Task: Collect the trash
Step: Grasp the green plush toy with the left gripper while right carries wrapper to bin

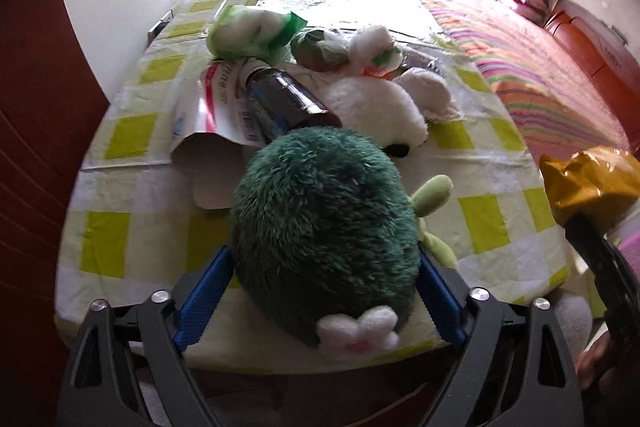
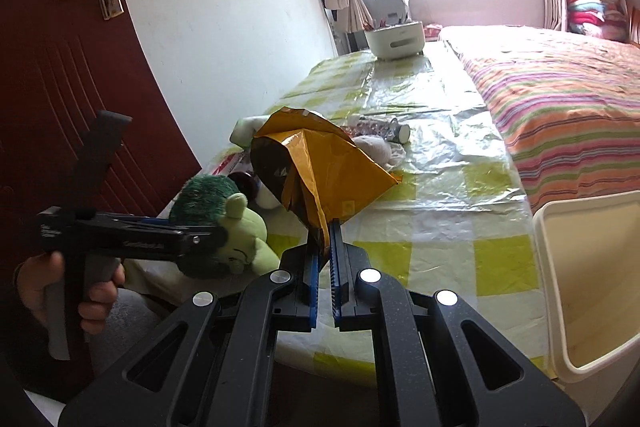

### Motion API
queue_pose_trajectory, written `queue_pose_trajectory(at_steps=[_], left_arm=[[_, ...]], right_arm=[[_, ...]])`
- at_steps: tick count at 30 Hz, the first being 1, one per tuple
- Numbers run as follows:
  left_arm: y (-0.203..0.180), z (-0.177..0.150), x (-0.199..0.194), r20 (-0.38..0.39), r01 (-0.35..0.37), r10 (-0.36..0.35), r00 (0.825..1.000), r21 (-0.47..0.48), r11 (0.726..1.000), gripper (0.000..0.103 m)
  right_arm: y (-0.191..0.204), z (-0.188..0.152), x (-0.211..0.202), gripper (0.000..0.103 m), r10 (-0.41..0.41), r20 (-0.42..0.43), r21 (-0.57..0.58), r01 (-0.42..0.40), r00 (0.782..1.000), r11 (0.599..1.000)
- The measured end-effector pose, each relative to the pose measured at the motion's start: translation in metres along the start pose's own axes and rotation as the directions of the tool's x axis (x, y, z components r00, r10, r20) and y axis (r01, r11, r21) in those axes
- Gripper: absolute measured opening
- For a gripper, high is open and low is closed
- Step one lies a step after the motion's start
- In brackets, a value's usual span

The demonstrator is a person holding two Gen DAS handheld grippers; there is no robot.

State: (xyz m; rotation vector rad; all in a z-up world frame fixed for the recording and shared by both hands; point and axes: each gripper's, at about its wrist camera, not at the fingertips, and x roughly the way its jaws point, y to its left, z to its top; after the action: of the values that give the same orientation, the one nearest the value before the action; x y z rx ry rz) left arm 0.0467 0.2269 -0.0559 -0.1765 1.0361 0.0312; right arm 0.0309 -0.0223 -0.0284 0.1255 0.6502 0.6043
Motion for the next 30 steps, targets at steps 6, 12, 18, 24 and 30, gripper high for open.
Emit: queue_pose_trajectory(at_steps=[6, 12, 18, 24, 30], left_arm=[[-0.011, -0.003, -0.01, 0.055, -0.005, 0.003, 0.998, 0.029, 1.0, 0.064], [-0.044, -0.001, -0.03, 0.143, -0.029, 0.01, 0.99, 0.134, 0.991, 0.064], [-0.081, 0.002, -0.041, 0.171, -0.011, -0.028, 0.985, 0.226, 0.974, 0.064], [-0.12, 0.004, -0.043, 0.166, 0.034, -0.091, 0.982, 0.32, 0.947, 0.065], [-0.16, 0.005, -0.046, 0.156, 0.078, -0.15, 0.976, 0.393, 0.916, 0.065]], right_arm=[[-0.01, -0.001, -0.013, 0.005, -0.028, 0.038, 0.011, 0.028, 0.999, 1.0], [-0.018, -0.001, -0.029, 0.005, -0.073, 0.092, 0.02, 0.071, 0.993, 0.997], [-0.039, -0.005, -0.048, 0.005, -0.164, 0.122, 0.055, 0.158, 0.979, 0.986], [-0.072, -0.012, -0.072, 0.005, -0.29, 0.139, 0.127, 0.274, 0.947, 0.953], [-0.109, -0.018, -0.087, 0.005, -0.393, 0.128, 0.204, 0.364, 0.91, 0.909]])
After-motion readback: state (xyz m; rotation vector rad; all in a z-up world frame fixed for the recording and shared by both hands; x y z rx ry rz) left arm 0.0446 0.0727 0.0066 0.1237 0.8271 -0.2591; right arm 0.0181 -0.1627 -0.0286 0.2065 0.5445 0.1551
